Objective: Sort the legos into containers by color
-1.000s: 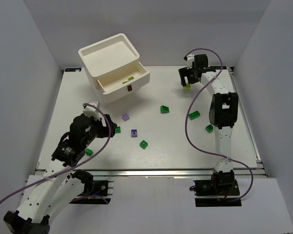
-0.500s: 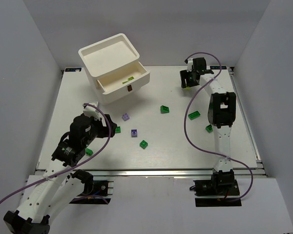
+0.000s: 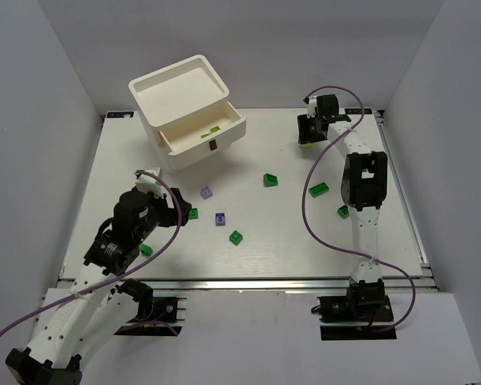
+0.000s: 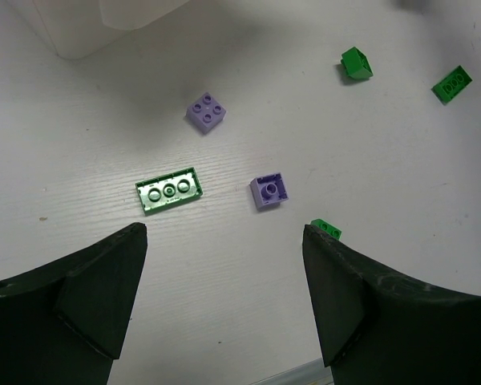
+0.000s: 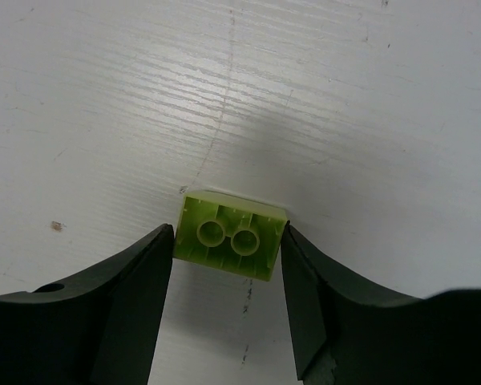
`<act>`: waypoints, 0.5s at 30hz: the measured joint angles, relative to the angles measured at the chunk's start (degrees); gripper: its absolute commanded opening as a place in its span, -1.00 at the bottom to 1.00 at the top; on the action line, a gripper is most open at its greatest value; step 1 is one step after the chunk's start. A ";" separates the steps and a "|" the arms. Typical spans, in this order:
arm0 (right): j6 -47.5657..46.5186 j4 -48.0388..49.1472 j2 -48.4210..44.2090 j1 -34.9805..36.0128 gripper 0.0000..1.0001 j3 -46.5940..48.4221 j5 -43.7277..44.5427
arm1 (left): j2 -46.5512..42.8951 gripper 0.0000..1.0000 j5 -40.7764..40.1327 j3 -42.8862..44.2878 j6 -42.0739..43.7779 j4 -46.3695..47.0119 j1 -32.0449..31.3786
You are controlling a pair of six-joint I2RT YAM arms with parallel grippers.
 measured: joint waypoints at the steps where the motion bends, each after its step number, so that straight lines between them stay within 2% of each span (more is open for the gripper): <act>1: 0.13 0.00 -0.02 0.00 0.02 0.00 -0.04 | -0.07 0.76 0.00 0.00 0.00 0.00 0.00; 7: 0.11 1.84 -0.46 -0.02 -0.33 -1.53 -1.84 | -0.70 0.77 -0.09 0.00 0.00 -0.02 0.00; 10: -0.11 3.45 -2.78 -0.02 -0.44 -5.49 -4.22 | -1.11 0.77 -0.13 0.00 -0.02 -0.02 0.00; 15: -0.22 2.89 -9.64 0.11 -0.49 -12.96 -10.54 | -2.27 0.77 -0.13 -0.02 -0.04 0.00 0.00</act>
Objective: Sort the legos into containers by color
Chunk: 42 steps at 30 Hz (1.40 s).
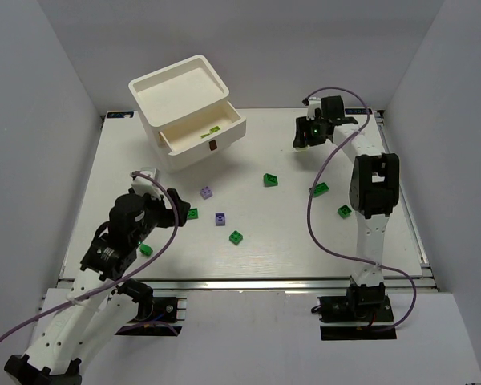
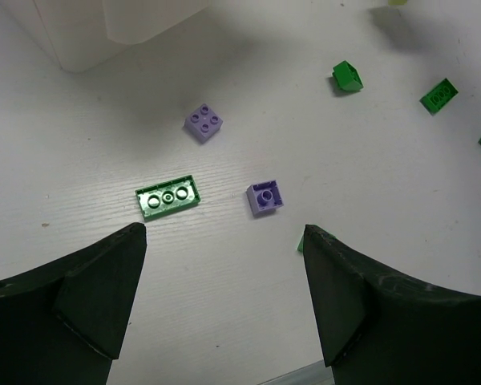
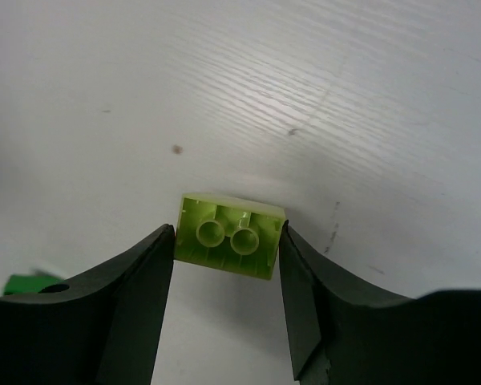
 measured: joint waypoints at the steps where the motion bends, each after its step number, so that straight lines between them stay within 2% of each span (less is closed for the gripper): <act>1: 0.07 0.00 -1.66 0.22 -0.49 -0.92 -1.46 | -0.24 0.78 0.00 0.00 -0.04 0.02 0.00; 7: 0.90 0.13 -13.55 2.67 -0.53 -4.11 -8.98 | -1.86 0.78 -0.04 0.00 -0.15 0.02 0.00; 13: 1.90 1.40 -23.58 10.64 -0.55 -4.55 -13.94 | -5.11 0.78 -0.15 -0.46 -0.17 0.48 0.00; 18: 3.26 1.42 -23.37 19.80 -0.56 0.79 -15.19 | -7.39 0.79 -0.83 -0.87 -0.33 0.81 0.00; 23: 4.90 2.27 -17.64 24.44 -0.49 10.56 -14.45 | -7.93 0.80 -1.36 -0.96 -0.37 0.94 0.00; 28: 6.88 3.21 -10.14 26.47 -0.13 18.01 -12.28 | -7.91 0.83 -1.36 -1.03 -0.35 1.07 0.04; 29: 7.23 3.23 -9.16 26.69 0.07 18.25 -11.89 | -7.91 0.83 -1.31 -1.14 -0.35 1.33 0.04; 33: 8.02 3.17 -6.32 27.26 0.54 18.25 -10.40 | -7.43 0.82 -0.76 -1.77 -0.42 2.43 0.04; 34: 8.31 3.17 -5.81 27.30 0.56 18.23 -10.12 | -7.17 0.80 -0.57 -1.92 -0.59 2.67 0.04; 35: 8.44 3.21 -5.51 27.32 0.58 18.25 -9.84 | -6.80 0.75 -0.37 -1.95 -0.87 2.82 0.04; 36: 8.52 3.17 -5.35 27.32 0.58 18.23 -9.64 | -6.29 0.53 -0.09 -1.97 -1.25 3.13 0.04; 40: 8.72 3.69 -5.60 27.30 0.56 18.18 -9.27 | -3.17 -0.04 0.98 -1.97 -3.17 5.84 0.04; 41: 8.74 3.78 -5.90 27.30 0.54 17.92 -9.22 | -2.01 -0.35 1.33 -1.97 -3.74 6.78 0.02; 42: 8.74 3.89 -6.43 27.23 0.42 17.42 -9.11 | -0.42 -0.50 1.57 -1.97 -4.46 7.85 0.02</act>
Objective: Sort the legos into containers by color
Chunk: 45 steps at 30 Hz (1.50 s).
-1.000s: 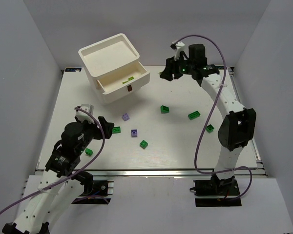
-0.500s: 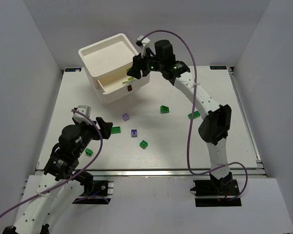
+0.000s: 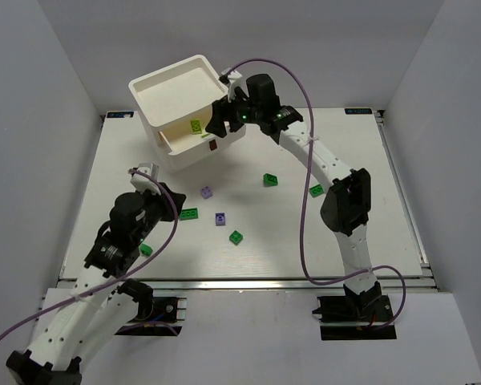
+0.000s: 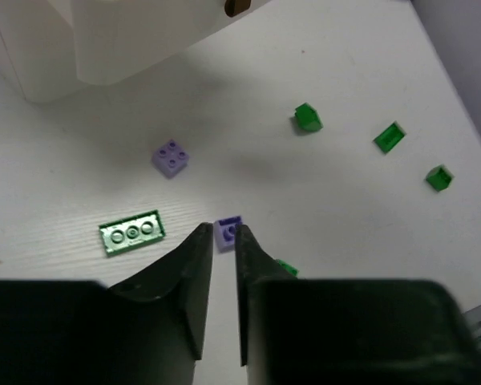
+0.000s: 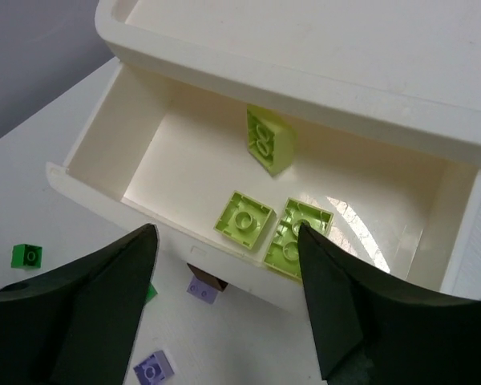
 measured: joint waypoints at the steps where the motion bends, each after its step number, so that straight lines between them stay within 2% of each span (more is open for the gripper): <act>1: 0.00 0.13 -0.92 -0.04 0.33 -0.83 0.13 | 1.66 -0.67 0.11 0.00 -0.66 1.22 -0.02; 2: 0.00 0.44 -2.36 -0.15 -0.06 -2.60 0.35 | 3.58 -0.97 0.13 0.00 -1.22 2.58 -0.02; 5: 0.02 1.44 -11.10 -0.68 -1.00 -12.85 0.90 | 9.42 -1.00 0.04 0.11 -3.10 6.05 -0.02; 8: 0.31 2.73 -25.51 -1.95 -1.00 -28.81 -0.02 | 16.39 -1.00 -0.68 0.61 -5.46 9.86 -0.02; 12: -0.48 4.44 -44.81 -4.94 -1.00 -46.71 -6.75 | 23.82 -0.95 -3.21 1.99 -7.76 13.97 -0.02; 18: -3.26 5.35 -62.45 -6.75 -1.00 -64.78 -14.84 | 32.04 -0.90 -8.46 6.34 -9.97 21.90 -0.07; 27: -4.70 9.57 -67.60 -9.55 -1.00 -77.44 -17.07 | 43.71 -0.89 -13.60 11.45 -10.80 32.57 -0.52; 45: -7.58 11.69 -70.03 -10.49 -1.00 -80.24 -18.95 | 57.11 -0.85 -21.90 21.99 -2.10 37.99 -2.54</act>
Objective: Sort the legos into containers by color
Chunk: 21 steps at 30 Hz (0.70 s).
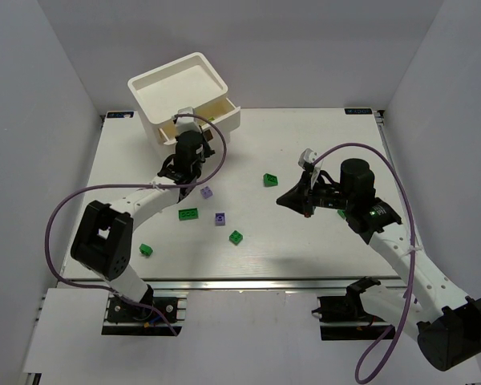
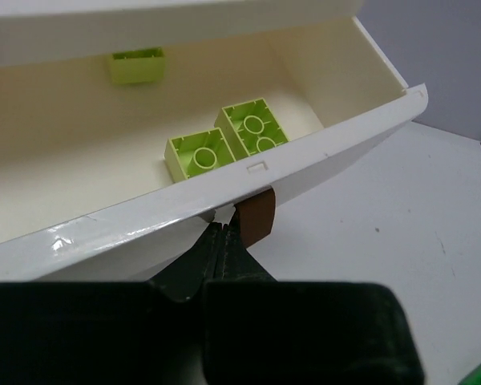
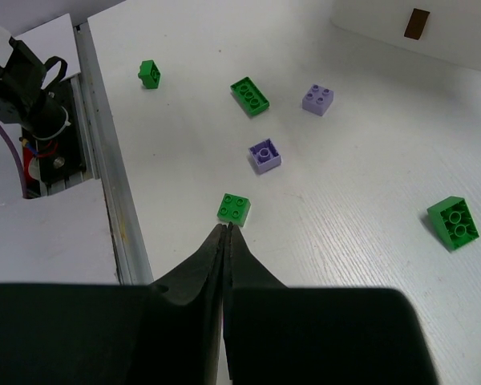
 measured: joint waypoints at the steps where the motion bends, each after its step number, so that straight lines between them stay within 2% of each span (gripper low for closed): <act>1: -0.04 -0.02 0.00 -0.02 -1.00 0.00 0.00 | 0.63 -0.85 -0.74 0.70 0.55 0.37 0.11; 13: -0.46 -0.02 0.02 -0.04 -1.00 0.00 0.00 | 1.40 -0.79 -7.08 1.42 2.75 3.06 0.96; 21: -0.92 -0.02 0.09 -0.28 -1.00 0.00 0.00 | 6.86 -0.75 -10.01 7.19 5.60 3.04 1.90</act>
